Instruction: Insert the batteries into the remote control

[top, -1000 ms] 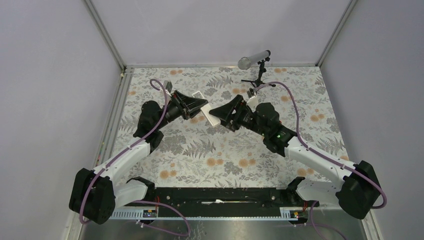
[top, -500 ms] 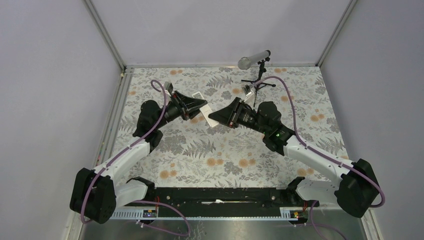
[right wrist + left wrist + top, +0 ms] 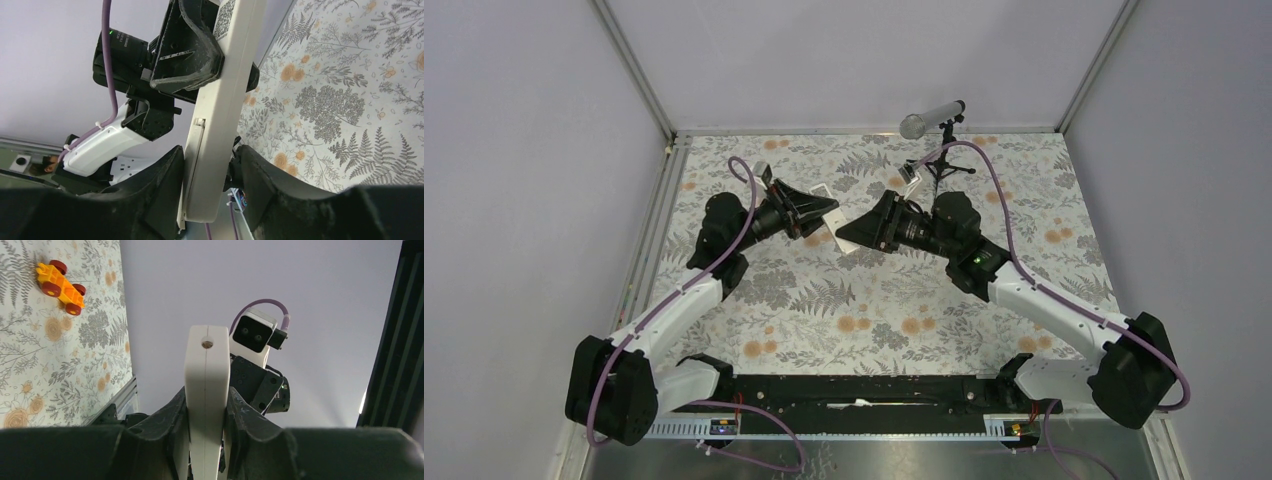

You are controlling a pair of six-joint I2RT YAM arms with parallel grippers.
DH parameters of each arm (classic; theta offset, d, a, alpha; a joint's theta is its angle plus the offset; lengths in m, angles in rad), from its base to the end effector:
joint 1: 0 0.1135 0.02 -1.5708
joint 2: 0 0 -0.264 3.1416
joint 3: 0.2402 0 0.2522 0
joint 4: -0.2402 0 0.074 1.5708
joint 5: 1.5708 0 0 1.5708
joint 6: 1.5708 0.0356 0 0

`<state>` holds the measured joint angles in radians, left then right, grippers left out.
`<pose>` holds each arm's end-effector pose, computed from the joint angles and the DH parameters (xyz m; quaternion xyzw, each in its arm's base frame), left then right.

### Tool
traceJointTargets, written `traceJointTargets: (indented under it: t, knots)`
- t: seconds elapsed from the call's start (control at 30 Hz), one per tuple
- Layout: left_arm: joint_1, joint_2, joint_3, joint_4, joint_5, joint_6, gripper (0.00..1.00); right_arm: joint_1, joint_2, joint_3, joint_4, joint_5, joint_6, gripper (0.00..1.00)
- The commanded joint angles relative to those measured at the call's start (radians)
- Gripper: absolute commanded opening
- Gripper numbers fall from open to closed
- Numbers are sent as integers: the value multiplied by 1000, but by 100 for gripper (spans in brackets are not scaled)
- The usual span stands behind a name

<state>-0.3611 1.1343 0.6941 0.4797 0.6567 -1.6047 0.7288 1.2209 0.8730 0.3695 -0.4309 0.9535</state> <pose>0.2334 -0.1114 0.3067 -0.1931 0.6686 -0.6918 0.1925 0.2039 0.2019 0.3367 -0.0752 0.6961 0.6201 0.3540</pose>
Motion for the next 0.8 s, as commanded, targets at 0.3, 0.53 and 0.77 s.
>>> traceJointTargets:
  t: [0.3, 0.53, 0.77]
  knots:
    - [-19, -61, 70, 38, 11, 11, 0, 8, 142, 59, -127, 72, 165, 46]
    - [-7, -78, 40, 62, -29, 11, 0, 6, 150, 88, -108, 97, 226, 49]
    - [20, -74, 35, 43, -59, 27, 0, 7, 75, 88, -92, 126, 143, 69]
